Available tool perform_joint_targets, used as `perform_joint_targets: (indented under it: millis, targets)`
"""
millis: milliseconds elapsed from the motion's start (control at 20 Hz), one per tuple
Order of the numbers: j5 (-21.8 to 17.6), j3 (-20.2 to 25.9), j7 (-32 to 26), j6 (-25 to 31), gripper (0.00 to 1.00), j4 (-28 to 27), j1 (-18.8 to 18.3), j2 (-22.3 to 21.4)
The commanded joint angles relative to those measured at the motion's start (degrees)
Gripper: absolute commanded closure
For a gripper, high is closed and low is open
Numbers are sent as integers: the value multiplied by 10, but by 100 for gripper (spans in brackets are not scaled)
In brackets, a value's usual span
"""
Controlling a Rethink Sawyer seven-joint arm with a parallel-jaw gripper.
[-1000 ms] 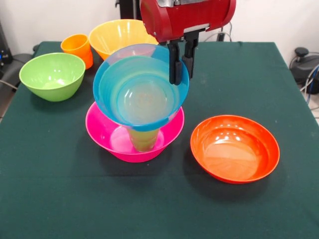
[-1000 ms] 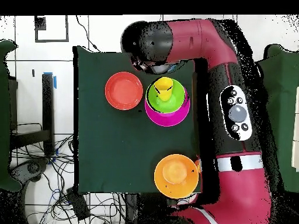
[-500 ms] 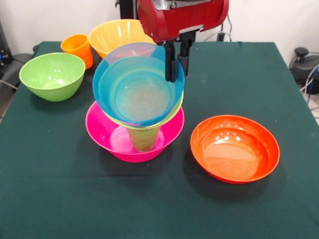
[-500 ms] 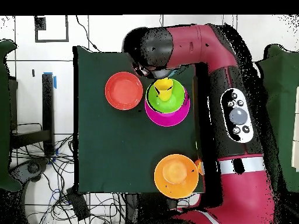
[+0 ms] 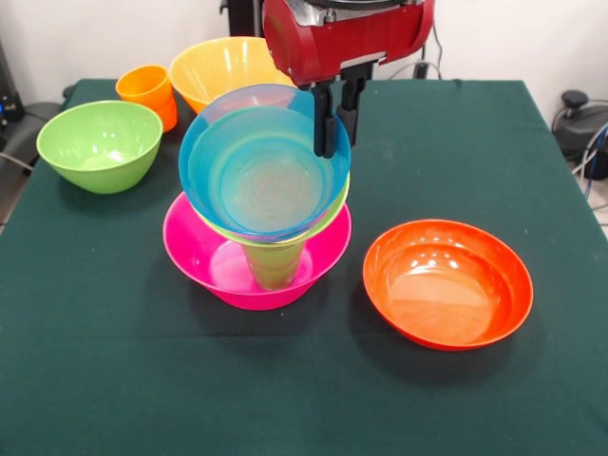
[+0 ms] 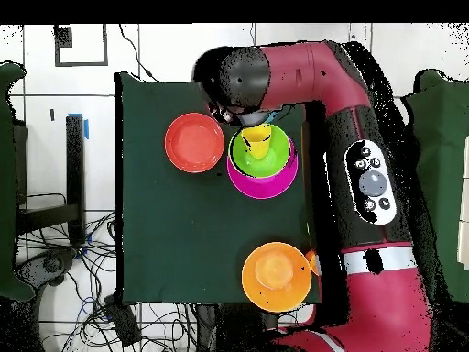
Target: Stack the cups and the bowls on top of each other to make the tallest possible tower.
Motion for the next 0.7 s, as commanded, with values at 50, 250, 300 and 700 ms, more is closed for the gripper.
perform_joint_targets:
  millis: [50, 250, 300, 700]
  targets:
    - [-56, -18, -147, 13, 100, 55, -9, 3]
    - [-57, -17, -145, 13, 100, 59, -10, 2]
    - [-57, -17, -145, 12, 100, 60, -10, 2]
    - [-60, -15, -138, 4, 100, 65, -9, 3]
